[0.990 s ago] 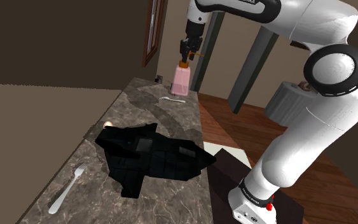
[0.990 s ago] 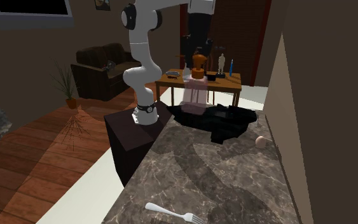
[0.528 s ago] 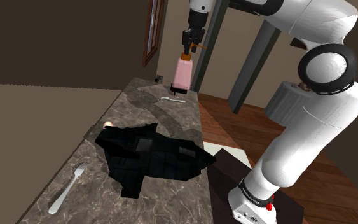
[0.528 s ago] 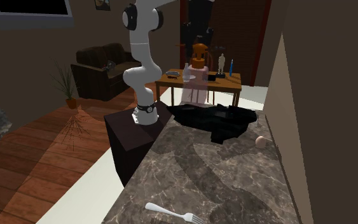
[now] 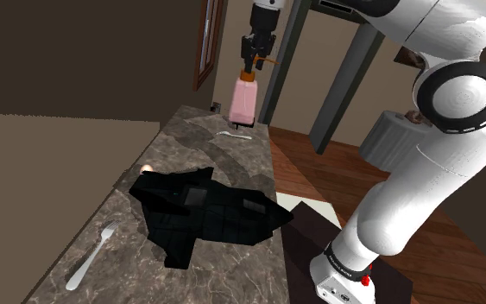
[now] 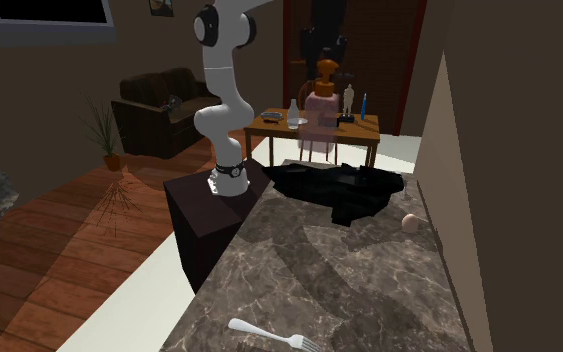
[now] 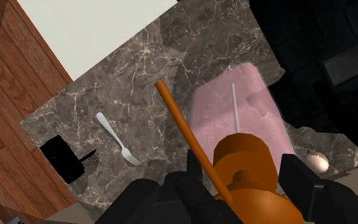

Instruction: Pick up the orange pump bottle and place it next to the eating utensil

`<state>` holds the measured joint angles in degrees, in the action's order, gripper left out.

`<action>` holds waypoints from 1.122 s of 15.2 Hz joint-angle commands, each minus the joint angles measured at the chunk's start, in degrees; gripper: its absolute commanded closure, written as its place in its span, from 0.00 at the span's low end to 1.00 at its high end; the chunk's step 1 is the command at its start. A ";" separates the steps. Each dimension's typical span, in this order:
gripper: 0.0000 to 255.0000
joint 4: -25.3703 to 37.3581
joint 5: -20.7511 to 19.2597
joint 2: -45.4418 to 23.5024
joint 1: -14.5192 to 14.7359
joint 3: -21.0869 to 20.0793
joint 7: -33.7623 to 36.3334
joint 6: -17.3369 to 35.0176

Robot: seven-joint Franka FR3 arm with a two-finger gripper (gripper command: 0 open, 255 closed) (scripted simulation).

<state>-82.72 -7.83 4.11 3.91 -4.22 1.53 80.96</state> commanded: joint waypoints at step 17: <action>1.00 1.33 0.77 -0.05 11.44 -15.11 26.33 -4.93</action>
<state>-82.04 -6.98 4.64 14.66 -18.43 26.19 76.33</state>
